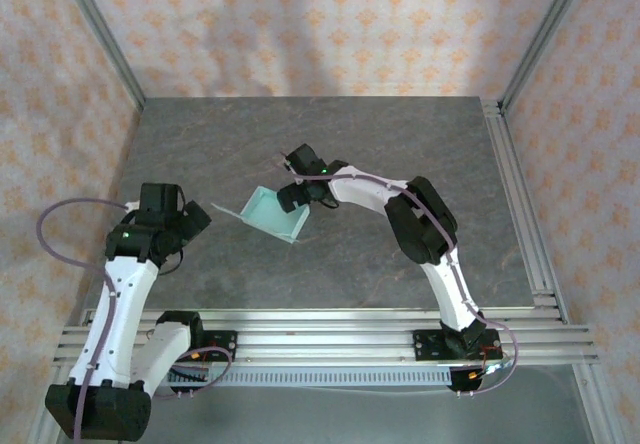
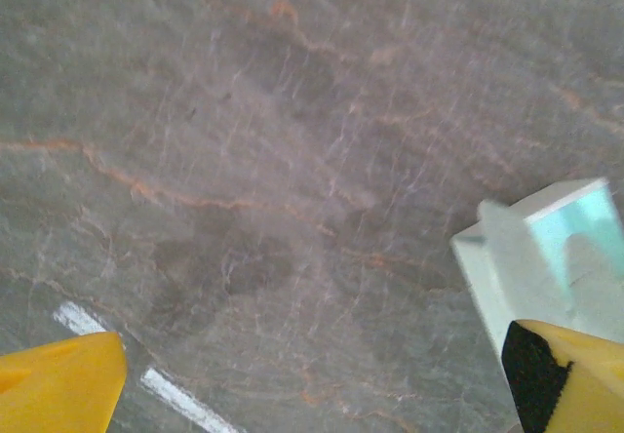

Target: Fold the paper box

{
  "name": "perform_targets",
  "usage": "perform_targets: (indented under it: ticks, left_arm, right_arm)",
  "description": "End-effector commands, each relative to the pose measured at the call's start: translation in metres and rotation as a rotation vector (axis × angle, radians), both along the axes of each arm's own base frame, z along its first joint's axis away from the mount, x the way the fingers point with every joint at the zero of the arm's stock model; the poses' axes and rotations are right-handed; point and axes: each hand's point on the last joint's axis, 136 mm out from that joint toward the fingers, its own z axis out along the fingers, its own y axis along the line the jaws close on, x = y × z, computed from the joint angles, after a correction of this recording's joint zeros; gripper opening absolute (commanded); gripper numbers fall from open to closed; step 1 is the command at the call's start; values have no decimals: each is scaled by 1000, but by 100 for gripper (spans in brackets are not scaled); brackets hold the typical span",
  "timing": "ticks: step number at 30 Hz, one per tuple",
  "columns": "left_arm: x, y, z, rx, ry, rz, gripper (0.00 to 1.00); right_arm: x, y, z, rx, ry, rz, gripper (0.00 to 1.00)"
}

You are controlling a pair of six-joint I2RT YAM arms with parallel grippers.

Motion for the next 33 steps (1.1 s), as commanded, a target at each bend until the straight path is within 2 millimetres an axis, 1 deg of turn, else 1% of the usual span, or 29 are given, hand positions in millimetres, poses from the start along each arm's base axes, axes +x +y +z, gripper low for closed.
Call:
perform_targets:
  ticks: [1,4,8,11,14,17,19,22,25,26,29,30,33]
  left_arm:
    - [10,-7,-4,-55,-22,-2,100]
    - [16,-14,-16,-81,5,-34,100]
    - [25,-21,-30,-114,15,-60,100]
    - [35,-32,-40,-133,37,-100,100]
    - [47,-44,-45,-126,52,-146,100]
    - [62,-58,-51,-125,65,-195,100]
    - [75,-68,-54,-124,67,-225,100]
    - [98,-84,-59,-144,48,-273,97]
    - [125,-95,-65,-171,35,-313,86]
    - [134,-99,-67,-178,40,-329,82]
    - [160,-114,-70,-212,50,-389,72]
    - [167,-119,-71,-223,55,-408,70]
    - [186,-138,-75,-252,80,-484,70]
  right_arm:
    - [18,-37,9,-66,-30,-202,98]
    - [20,-59,8,-69,-16,-297,96]
    - [19,-86,8,-23,-7,-393,94]
    - [14,-105,9,-16,6,-439,94]
    - [7,-110,20,20,-15,-428,94]
    - [4,-110,39,92,-57,-406,94]
    - [4,-116,51,137,-85,-422,94]
    - [7,-137,60,175,-115,-487,93]
    - [10,-164,55,177,-110,-562,93]
    - [9,-172,50,172,-97,-580,93]
    - [5,-187,41,157,-72,-608,93]
    - [3,-190,40,153,-69,-610,93]
    - [-2,-197,37,140,-66,-616,93]
